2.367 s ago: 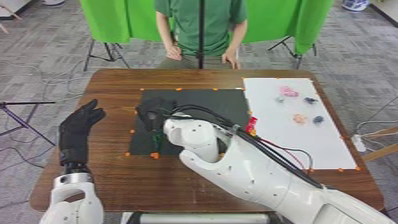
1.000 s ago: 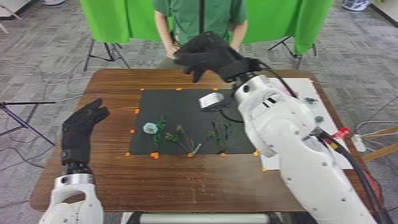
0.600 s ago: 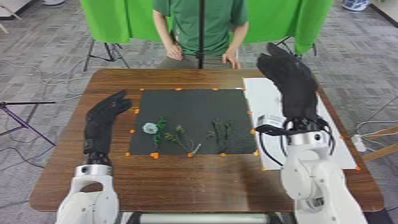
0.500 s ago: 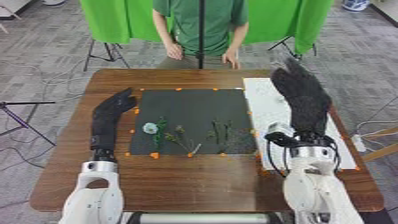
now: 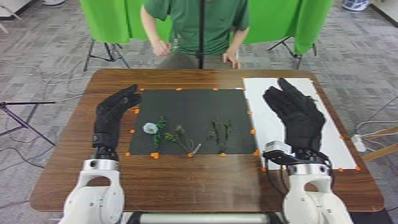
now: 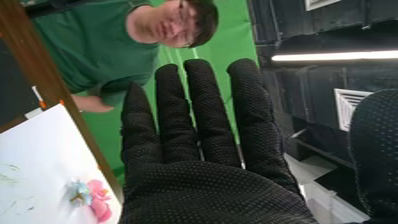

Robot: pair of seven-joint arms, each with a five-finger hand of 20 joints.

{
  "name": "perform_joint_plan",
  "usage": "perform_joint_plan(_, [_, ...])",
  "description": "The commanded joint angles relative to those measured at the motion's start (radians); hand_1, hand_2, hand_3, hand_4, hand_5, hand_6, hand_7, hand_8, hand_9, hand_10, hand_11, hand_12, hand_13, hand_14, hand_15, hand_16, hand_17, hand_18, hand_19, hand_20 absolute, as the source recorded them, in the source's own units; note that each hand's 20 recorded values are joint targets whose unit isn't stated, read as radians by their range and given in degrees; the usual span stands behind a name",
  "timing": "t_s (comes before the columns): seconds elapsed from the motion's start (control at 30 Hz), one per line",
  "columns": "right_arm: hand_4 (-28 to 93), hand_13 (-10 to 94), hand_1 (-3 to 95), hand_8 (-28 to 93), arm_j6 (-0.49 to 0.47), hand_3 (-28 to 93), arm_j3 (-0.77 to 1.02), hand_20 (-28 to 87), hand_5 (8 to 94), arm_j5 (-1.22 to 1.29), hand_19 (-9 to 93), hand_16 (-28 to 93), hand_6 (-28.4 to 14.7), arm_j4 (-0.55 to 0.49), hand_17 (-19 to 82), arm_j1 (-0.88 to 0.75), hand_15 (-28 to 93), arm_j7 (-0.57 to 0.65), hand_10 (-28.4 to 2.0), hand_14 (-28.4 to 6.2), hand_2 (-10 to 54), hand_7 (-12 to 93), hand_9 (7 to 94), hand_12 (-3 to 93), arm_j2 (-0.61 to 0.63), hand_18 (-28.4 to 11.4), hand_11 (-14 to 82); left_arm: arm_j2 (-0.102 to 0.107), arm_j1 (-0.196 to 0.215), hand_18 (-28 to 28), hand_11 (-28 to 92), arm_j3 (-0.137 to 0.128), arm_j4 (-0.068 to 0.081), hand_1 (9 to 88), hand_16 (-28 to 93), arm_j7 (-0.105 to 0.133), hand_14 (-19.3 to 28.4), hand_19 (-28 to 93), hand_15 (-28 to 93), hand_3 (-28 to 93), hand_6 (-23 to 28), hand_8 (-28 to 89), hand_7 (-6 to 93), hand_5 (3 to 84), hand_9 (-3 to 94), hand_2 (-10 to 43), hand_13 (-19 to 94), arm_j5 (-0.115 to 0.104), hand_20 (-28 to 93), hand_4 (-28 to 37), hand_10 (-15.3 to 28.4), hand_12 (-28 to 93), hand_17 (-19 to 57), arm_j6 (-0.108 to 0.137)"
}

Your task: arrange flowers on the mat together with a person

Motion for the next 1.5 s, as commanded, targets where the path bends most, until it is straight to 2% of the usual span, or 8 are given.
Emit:
perform_joint_plan(0.03, [-16,37,7.0,-7,-0.009,76,-0.006,32,49.9,0.002,2,18,0.1,-0.006,23,0.004,12,-0.008,-14.7,-12.8,4.6,9,50.2,14.9,-0.004,-14.7,6.5,0.007,0.0,12.5,20,-0.003,-0.004,26.5,3,0.006,17.4,13,23,68,3.9,-6,12.6,49.6,47.6,3.6,38,-0.006,21,-19.6,13.6,15,8.5,0.007])
perform_joint_plan(0.37, [-17,32,6.1,-7,-0.046,76,0.008,31,47.9,-0.026,1,17,-0.1,-0.002,21,0.001,10,0.041,-14.9,-12.7,5.0,8,44.0,14.1,-0.004,-15.1,4.3,0.0,0.007,12.6,20,-0.003,-0.011,26.3,3,0.007,17.6,14,24,68,4.0,-6,12.6,49.6,47.7,3.5,39,-0.007,22,-19.6,13.6,15,8.5,0.009])
perform_joint_plan(0.63, [-17,25,3.2,-7,-0.06,74,0.02,26,40.7,-0.049,0,13,-0.4,0.005,17,0.009,5,0.06,-14.3,-12.0,6.0,5,35.7,10.4,-0.009,-14.8,2.7,-0.012,0.019,13.8,20,-0.009,-0.022,26.5,3,-0.029,17.6,16,23,67,4.0,-6,12.4,49.6,47.7,4.5,38,0.002,23,-20.1,13.6,15,7.3,-0.006])
perform_joint_plan(0.8, [-17,24,2.2,-7,-0.067,73,0.024,25,39.9,-0.058,0,12,-0.4,0.011,16,0.014,5,0.065,-14.4,-11.6,7.2,4,35.0,10.2,-0.008,-14.5,2.7,-0.014,0.016,14.2,20,-0.009,-0.025,25.9,3,-0.023,17.7,17,24,67,3.7,-6,12.6,49.8,47.7,7.6,38,0.001,23,-21.7,13.7,15,7.1,-0.007])
perform_joint_plan(1.23, [-18,26,0.6,-7,-0.015,72,0.028,25,40.7,-0.014,1,12,-0.5,0.004,17,0.005,7,0.049,-14.2,-11.4,8.9,5,37.5,10.5,-0.001,-14.6,3.6,-0.011,0.02,14.4,20,-0.011,-0.023,25.2,3,-0.032,18.0,18,25,68,3.7,-6,12.4,49.7,47.7,6.8,38,-0.003,23,-22.1,13.7,15,6.8,-0.008])
perform_joint_plan(1.27, [-18,26,0.7,-7,-0.017,72,0.026,25,40.8,-0.013,1,12,-0.5,0.004,17,0.004,7,0.049,-14.3,-11.5,8.7,6,37.6,10.6,0.001,-14.6,3.6,0.11,0.014,14.4,20,0.06,-0.023,25.3,3,0.002,18.0,18,25,68,3.7,-6,12.4,49.7,47.7,6.8,38,-0.093,23,-22.1,13.7,16,6.7,0.099])
perform_joint_plan(1.3, [-18,27,0.8,-7,-0.019,72,0.026,25,40.9,-0.015,1,12,-0.6,0.001,17,0.002,7,0.052,-14.3,-11.5,8.6,6,37.7,10.6,0.002,-14.6,3.6,0.138,0.012,14.4,20,0.076,-0.024,25.3,3,0.012,18.0,18,25,67,3.7,-6,12.3,49.7,47.7,6.8,38,-0.113,23,-22.0,13.7,16,6.7,0.122])
perform_joint_plan(1.5, [-17,27,1.7,-7,-0.017,72,0.032,25,41.3,-0.027,1,12,-0.7,0.0,18,0.003,8,0.051,-14.4,-11.5,8.0,6,38.1,10.8,0.004,-14.6,3.7,0.116,0.021,14.4,20,0.055,-0.027,25.4,3,0.003,18.1,18,25,67,3.8,-6,12.2,49.7,47.7,6.6,38,-0.097,23,-21.9,13.7,16,6.8,0.112])
